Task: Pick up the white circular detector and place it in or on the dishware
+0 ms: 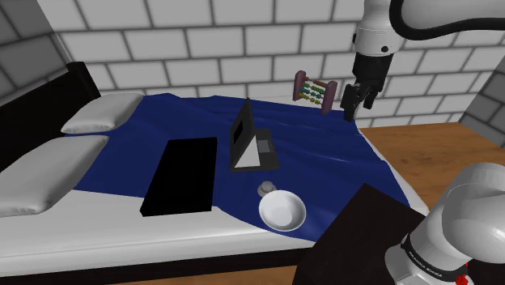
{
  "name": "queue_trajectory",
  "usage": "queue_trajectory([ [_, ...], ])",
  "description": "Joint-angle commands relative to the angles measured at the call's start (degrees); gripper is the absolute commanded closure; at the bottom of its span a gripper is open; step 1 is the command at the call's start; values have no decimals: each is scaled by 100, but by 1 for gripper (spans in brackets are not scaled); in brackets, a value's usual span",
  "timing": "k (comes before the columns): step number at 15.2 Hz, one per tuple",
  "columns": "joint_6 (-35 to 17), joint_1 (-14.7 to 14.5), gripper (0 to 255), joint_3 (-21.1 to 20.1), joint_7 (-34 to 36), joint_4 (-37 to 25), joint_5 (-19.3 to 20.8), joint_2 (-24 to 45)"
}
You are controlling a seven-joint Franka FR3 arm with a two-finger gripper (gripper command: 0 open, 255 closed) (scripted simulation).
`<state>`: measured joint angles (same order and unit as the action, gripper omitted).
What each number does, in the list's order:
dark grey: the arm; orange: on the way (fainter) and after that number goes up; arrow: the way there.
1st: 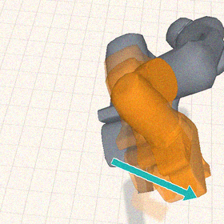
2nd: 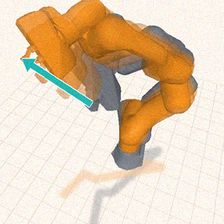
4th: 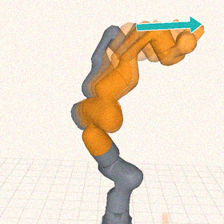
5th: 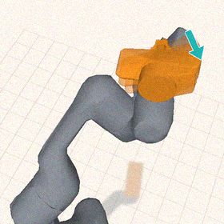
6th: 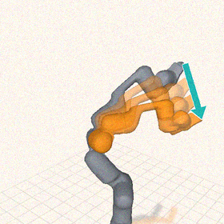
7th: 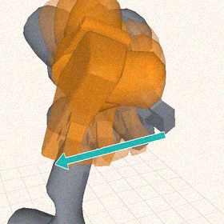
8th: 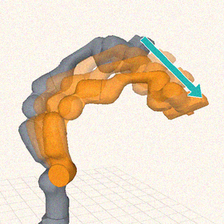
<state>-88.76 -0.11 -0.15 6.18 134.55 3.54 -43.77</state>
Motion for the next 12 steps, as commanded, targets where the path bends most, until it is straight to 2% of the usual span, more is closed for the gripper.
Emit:
queue_trajectory([
  [1,0,0,0,0,0,0,0,0],
  [12,-2287,-47,0,-127,363,903,-144,1352],
])
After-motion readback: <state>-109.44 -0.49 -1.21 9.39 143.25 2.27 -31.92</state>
